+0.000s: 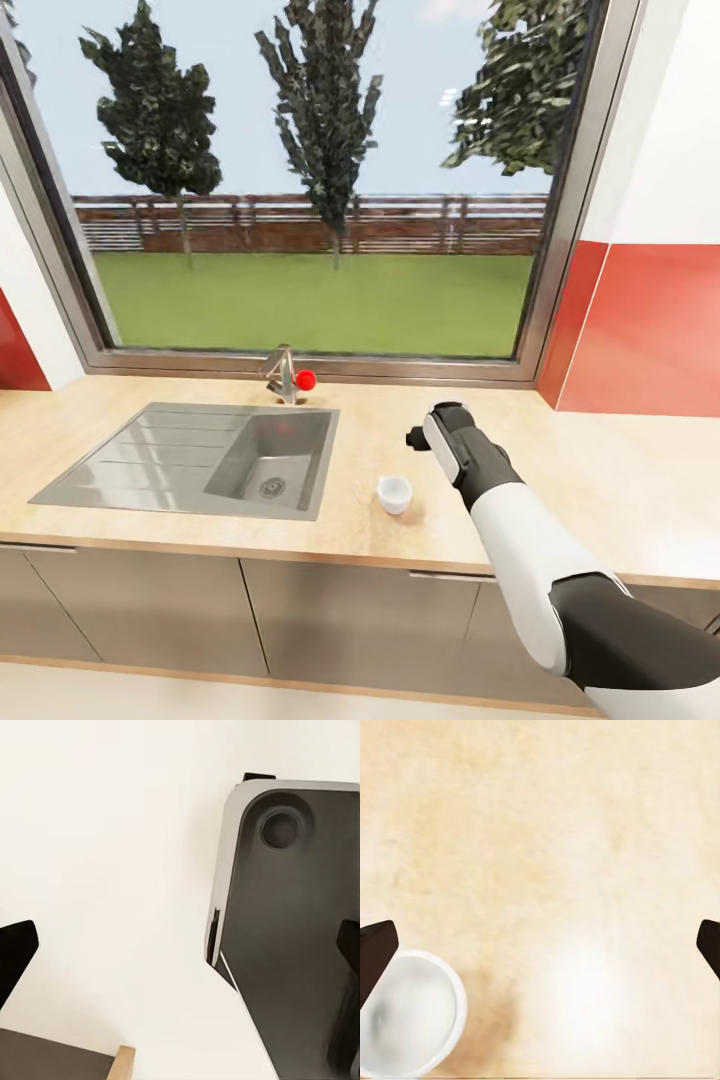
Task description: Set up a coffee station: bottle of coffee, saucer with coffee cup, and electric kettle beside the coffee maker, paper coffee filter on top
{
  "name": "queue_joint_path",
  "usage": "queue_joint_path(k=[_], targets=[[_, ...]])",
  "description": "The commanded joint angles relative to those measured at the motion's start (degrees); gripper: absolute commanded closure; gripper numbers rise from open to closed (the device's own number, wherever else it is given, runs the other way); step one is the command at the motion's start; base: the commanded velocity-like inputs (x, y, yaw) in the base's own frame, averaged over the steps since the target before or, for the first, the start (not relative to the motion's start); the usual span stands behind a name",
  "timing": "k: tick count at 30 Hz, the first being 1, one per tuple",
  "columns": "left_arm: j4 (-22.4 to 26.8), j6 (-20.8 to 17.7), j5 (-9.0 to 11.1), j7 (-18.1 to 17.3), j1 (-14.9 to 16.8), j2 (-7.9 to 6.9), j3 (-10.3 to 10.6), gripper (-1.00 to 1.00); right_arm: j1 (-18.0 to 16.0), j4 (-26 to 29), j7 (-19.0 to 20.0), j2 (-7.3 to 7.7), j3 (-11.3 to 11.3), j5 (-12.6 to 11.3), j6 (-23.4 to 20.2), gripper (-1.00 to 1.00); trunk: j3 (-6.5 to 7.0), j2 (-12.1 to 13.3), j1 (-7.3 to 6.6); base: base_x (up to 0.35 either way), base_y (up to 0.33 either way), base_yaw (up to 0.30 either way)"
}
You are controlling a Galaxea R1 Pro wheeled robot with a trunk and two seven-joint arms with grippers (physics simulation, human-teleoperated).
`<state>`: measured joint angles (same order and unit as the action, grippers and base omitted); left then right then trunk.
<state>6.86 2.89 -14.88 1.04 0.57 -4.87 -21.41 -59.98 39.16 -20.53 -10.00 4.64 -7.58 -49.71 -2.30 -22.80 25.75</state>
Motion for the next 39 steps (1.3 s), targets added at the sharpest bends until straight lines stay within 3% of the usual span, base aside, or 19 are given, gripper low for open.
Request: queue_joint_path(k=[1,9,18,39], targets=[[-0.06,0.26,-0.59,0.11,0.06,0.01,-0.38,-1.00,-0.06,-0.13,-0.56,0.00,0.11,-0.60,-0.13,-1.00,-0.13,-0.13,0.04,0.008,0.000,0.000],[-0.09,0.28,-0.59,0.11,0.05,0.03,-0.38,-1.00,0.00,-1.17,-0.56,0.00,0.11,-0.60,-0.13,-1.00,-0.13,-0.13,0.04,0.002,0.000,0.000],[-0.09,0.27,-0.59,0.11,0.04,0.04,-0.38,-1.00,0.04,-6.14,-0.56,0.00,0.11,-0.65,-0.06,-1.00,-0.13,-0.13,0.04,0.000,0.000,0.000],[-0.09,0.24,-0.59,0.11,0.03,0.04,-0.38,-1.00,0.04,-9.64,-0.39,0.00,0.11,-0.73,0.19,-1.00,-0.13,-0.13,0.04,0.032,0.015,0.000]])
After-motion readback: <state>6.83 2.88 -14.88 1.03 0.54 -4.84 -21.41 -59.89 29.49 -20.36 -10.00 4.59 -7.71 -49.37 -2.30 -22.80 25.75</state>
